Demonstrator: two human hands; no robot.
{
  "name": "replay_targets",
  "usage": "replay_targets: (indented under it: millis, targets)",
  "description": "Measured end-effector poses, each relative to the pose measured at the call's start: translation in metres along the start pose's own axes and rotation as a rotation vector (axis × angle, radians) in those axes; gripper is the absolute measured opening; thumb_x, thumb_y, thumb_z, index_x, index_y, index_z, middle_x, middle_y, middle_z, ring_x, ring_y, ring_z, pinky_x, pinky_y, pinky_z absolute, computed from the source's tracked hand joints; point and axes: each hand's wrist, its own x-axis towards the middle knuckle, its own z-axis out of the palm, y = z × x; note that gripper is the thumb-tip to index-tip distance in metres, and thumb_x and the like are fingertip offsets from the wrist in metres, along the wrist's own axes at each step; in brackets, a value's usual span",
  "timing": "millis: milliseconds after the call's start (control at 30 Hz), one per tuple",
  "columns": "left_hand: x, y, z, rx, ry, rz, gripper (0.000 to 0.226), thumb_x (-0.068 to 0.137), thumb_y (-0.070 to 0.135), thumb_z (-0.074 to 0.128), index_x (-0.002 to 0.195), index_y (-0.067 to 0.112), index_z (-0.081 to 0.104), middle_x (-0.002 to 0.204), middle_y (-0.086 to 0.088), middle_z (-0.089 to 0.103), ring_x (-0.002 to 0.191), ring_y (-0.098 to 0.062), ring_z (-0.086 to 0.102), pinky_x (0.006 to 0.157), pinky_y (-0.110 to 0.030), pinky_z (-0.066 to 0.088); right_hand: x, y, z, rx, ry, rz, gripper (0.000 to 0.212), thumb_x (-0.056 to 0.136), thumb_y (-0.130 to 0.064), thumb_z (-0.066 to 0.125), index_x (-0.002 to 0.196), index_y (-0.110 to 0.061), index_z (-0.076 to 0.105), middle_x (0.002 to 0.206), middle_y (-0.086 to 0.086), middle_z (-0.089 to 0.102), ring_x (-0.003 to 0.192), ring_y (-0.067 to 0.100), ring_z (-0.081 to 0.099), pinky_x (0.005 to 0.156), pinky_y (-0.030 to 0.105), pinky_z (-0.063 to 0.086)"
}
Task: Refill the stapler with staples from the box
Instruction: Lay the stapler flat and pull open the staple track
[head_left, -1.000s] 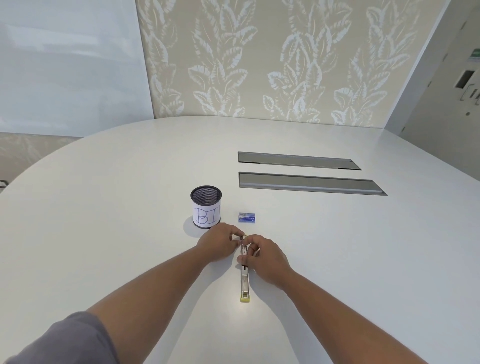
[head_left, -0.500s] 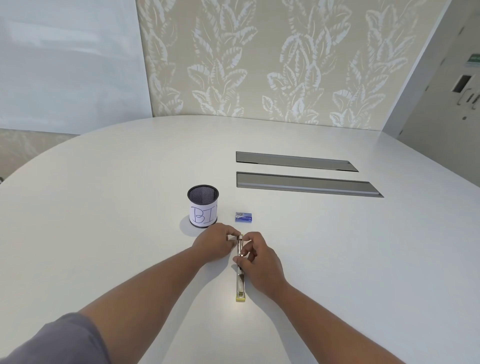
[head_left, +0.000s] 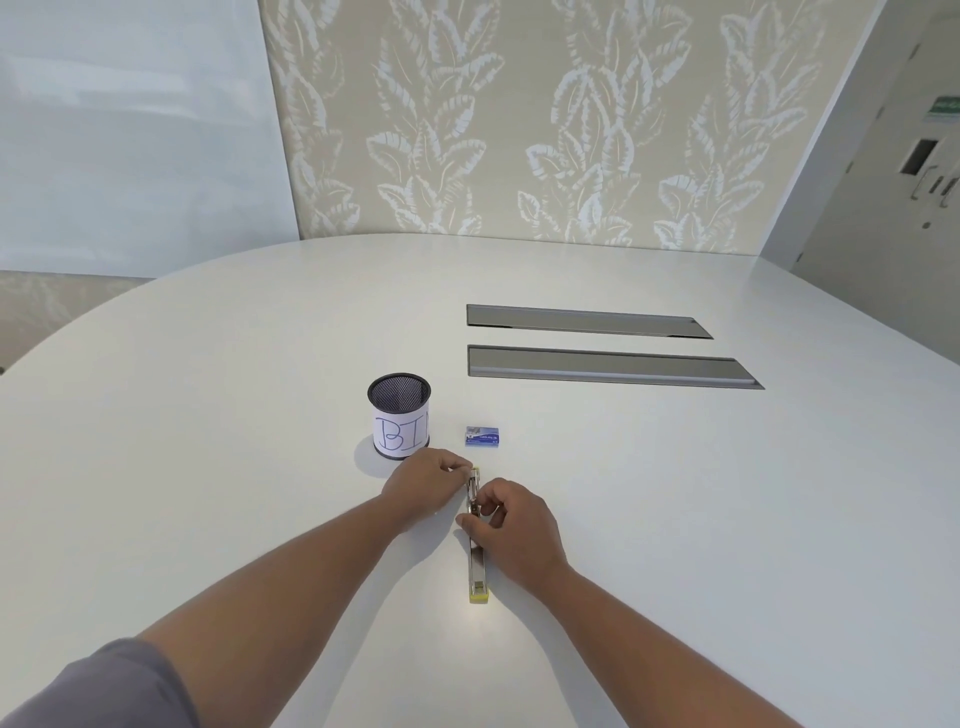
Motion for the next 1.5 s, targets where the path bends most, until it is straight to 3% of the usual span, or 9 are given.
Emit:
replay_targets:
  millis: [200,367,467,633,900,1133,1233,1400,1500]
  targets:
    - [0.002,0.010,0.003,-0.043,0.048,-0.084,0.010,0.083,0.031,0.068,0.079,0.028,0.077,0.079,0.018,0.072,0.077,-0.008,0.065,0.073,-0.031,0.053,0.002,0.002,0.001,-0.001,-0.016,0.008,0.027,0.074,-0.056,0.068,0.085,-0.035,0.055,0.076,-0.016,0.061,0.068,0.004,0.053,0.061,0.022,0.040]
    - [0.002,0.016,0.004,-0.076,0.071,-0.136,0.010,0.075,0.031,0.068,0.070,0.025,0.075,0.058,0.015,0.067,0.057,-0.012,0.057,0.063,-0.028,0.046,0.003,0.001,0.000,0.022,-0.032,0.036,0.024,0.073,-0.053,0.067,0.089,-0.040,0.055,0.079,-0.022,0.063,0.067,0.004,0.056,0.062,0.024,0.043]
    - [0.002,0.019,0.005,-0.076,0.089,-0.156,0.010,0.069,0.032,0.068,0.069,0.024,0.074,0.052,0.015,0.064,0.055,-0.013,0.055,0.063,-0.029,0.046,0.003,0.000,0.001,0.032,-0.033,0.039,0.020,0.073,-0.051,0.068,0.086,-0.043,0.055,0.078,-0.025,0.063,0.066,0.002,0.056,0.059,0.022,0.040]
    - [0.001,0.022,0.005,-0.073,0.086,-0.169,0.011,0.067,0.031,0.068,0.072,0.023,0.074,0.065,0.011,0.071,0.059,-0.014,0.060,0.066,-0.033,0.055,0.002,0.000,0.000,0.052,-0.037,0.050,0.020,0.074,-0.050,0.070,0.087,-0.042,0.056,0.078,-0.024,0.064,0.065,0.001,0.055,0.059,0.022,0.040]
    - [-0.003,0.025,0.002,-0.164,0.026,-0.202,0.015,0.067,0.016,0.073,0.082,0.018,0.073,0.068,0.001,0.068,0.054,-0.018,0.055,0.055,-0.027,0.049,0.004,0.000,-0.001,0.071,-0.042,0.065,0.023,0.073,-0.049,0.071,0.088,-0.039,0.057,0.078,-0.021,0.065,0.063,0.003,0.056,0.061,0.026,0.045]
    - [-0.006,0.024,0.004,-0.189,-0.004,-0.219,0.035,0.067,0.014,0.075,0.100,0.019,0.070,0.088,-0.004,0.066,0.080,-0.023,0.060,0.077,-0.036,0.053,0.003,0.000,0.000,0.092,-0.042,0.064,0.026,0.069,-0.052,0.068,0.088,-0.037,0.056,0.079,-0.019,0.065,0.062,0.004,0.055,0.063,0.030,0.048]
    - [-0.008,0.025,0.005,-0.188,0.005,-0.219,0.040,0.067,0.012,0.075,0.105,0.020,0.066,0.091,-0.005,0.064,0.082,-0.024,0.059,0.076,-0.036,0.051,0.003,0.001,0.000,0.094,-0.043,0.063,0.025,0.069,-0.051,0.068,0.087,-0.039,0.054,0.079,-0.018,0.065,0.062,0.004,0.055,0.063,0.029,0.048]
    - [-0.010,0.026,0.005,-0.204,0.016,-0.214,0.035,0.071,0.008,0.075,0.103,0.018,0.064,0.090,-0.006,0.062,0.081,-0.024,0.057,0.073,-0.034,0.047,0.004,0.002,0.000,0.106,-0.032,0.062,0.026,0.068,-0.053,0.068,0.086,-0.041,0.052,0.079,-0.019,0.065,0.062,0.004,0.054,0.061,0.027,0.046]
    - [-0.010,0.028,0.000,-0.192,-0.016,-0.178,0.019,0.075,0.004,0.072,0.091,0.014,0.068,0.083,-0.005,0.063,0.074,-0.022,0.056,0.069,-0.033,0.048,0.005,0.004,0.001,0.113,-0.019,0.073,0.028,0.069,-0.050,0.071,0.086,-0.039,0.052,0.078,-0.018,0.065,0.062,0.005,0.054,0.062,0.028,0.048]
